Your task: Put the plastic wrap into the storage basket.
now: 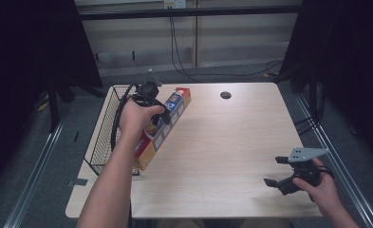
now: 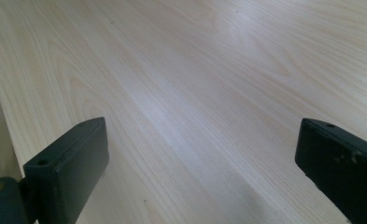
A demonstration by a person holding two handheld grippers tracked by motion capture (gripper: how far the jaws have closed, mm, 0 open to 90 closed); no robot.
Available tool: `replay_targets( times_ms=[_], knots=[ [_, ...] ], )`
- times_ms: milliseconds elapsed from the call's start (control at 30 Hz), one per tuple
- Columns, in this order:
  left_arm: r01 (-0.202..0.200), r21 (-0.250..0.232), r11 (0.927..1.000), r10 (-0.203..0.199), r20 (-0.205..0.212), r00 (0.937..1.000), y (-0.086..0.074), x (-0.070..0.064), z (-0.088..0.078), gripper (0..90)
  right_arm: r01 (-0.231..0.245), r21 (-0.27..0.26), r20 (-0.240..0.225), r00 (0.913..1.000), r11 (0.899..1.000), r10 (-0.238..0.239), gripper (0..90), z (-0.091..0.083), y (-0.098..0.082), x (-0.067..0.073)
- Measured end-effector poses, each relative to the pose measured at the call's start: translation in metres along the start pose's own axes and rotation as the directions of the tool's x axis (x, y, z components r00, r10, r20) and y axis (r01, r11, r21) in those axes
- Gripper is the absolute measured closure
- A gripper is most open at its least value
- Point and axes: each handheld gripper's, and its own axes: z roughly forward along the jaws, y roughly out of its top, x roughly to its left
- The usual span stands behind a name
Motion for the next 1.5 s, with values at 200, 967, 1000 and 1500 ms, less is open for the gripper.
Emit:
replay_targets(
  times_ms=[200, 967, 1000, 1500],
  knots=[
    [0.018, 0.0, 0.9998, -0.018, -0.005, 0.9998, -0.001, 0.005, -0.005, 43.5, 0.0, 0.0, -0.001, 1.0, 1.0, 0.0, 2.6, 0.0, 0.0, 0.0],
    [0.077, -0.014, 0.9969, -0.078, -0.04, 0.9962, -0.007, 0.024, -0.02, 43.6, 0.003, -0.001, -0.003, 1.0, 1.0, -0.003, 2.7, 0.0, 0.0, 0.001],
    [0.081, -0.018, 0.9966, -0.081, -0.04, 0.9959, -0.007, 0.025, -0.021, 43.6, 0.004, -0.001, -0.003, 1.0, 1.0, -0.004, 2.7, 0.0, 0.0, 0.001],
    [0.116, -0.035, 0.9926, -0.118, -0.059, 0.9912, -0.01, 0.037, -0.03, 43.5, 0.009, 0.003, 0.0, 1.0, 1.0, -0.009, 2.7, 0.0, 0.0, 0.001]
  ],
)
